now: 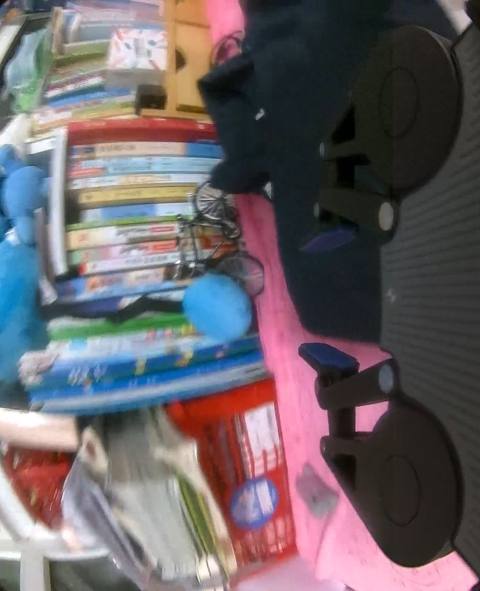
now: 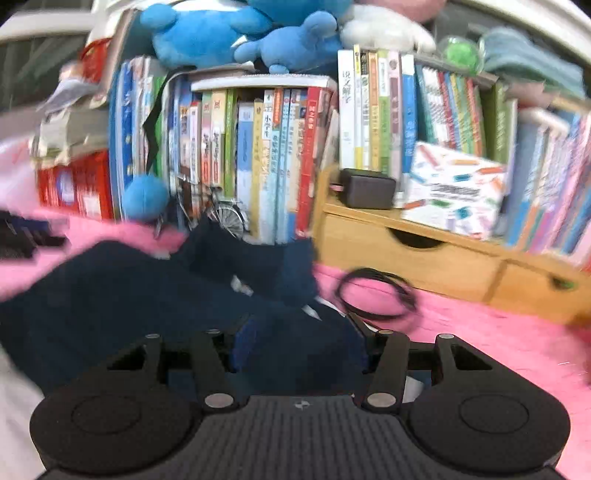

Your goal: Fold clothes

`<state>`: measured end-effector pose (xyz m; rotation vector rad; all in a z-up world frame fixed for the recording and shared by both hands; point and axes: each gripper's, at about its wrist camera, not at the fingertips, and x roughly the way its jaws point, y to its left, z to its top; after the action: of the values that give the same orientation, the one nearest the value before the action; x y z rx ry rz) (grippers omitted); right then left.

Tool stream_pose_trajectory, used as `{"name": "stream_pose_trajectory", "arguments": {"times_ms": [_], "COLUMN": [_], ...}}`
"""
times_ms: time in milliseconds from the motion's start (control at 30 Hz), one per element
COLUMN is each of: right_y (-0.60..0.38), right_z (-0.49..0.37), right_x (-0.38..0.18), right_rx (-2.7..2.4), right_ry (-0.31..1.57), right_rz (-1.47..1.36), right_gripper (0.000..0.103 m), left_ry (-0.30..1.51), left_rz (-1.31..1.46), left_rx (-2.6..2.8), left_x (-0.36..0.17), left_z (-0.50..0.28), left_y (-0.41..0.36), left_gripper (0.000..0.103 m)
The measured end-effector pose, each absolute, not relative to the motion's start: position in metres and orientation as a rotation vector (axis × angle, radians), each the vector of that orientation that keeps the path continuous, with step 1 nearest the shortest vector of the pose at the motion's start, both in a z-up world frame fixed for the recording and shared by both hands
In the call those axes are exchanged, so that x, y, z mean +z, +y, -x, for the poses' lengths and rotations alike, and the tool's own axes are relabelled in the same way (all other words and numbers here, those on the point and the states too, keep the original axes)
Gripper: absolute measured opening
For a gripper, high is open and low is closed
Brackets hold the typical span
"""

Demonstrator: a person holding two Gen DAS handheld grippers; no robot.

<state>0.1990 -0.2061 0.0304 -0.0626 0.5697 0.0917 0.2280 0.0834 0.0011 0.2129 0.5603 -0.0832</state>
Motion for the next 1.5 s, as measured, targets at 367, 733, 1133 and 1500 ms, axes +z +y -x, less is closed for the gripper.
{"name": "stream_pose_trajectory", "arguments": {"times_ms": [367,733,1133,1500], "right_y": [-0.223,-0.111,-0.155,-0.131], "right_z": [-0.235,-0.167,-0.103,0.137], "right_x": [-0.011,0.039,0.014,0.014], "right_rx": [0.059,0.23,0.036,0.068], "right_ry": [0.665,0.586,0.617,0.468], "right_rz": [0.07,0.221,-0.03,0.043], "right_gripper": [0.044,0.053,0.067,0.086], "left_ry": [0.602,0.569,0.605,0.653], "left_rz": [-0.227,-0.288,-0.185,-0.113], "left_rx": [0.012,-0.171,-0.111,-0.203], "left_x": [-0.022,0.02,-0.002,0.008], "left_z": [-0.235,-0.148,-0.085,0.104], "left_y": [0.1,0.065,0.056,0.04], "left_gripper": [0.058,0.054,0.058,0.063]}}
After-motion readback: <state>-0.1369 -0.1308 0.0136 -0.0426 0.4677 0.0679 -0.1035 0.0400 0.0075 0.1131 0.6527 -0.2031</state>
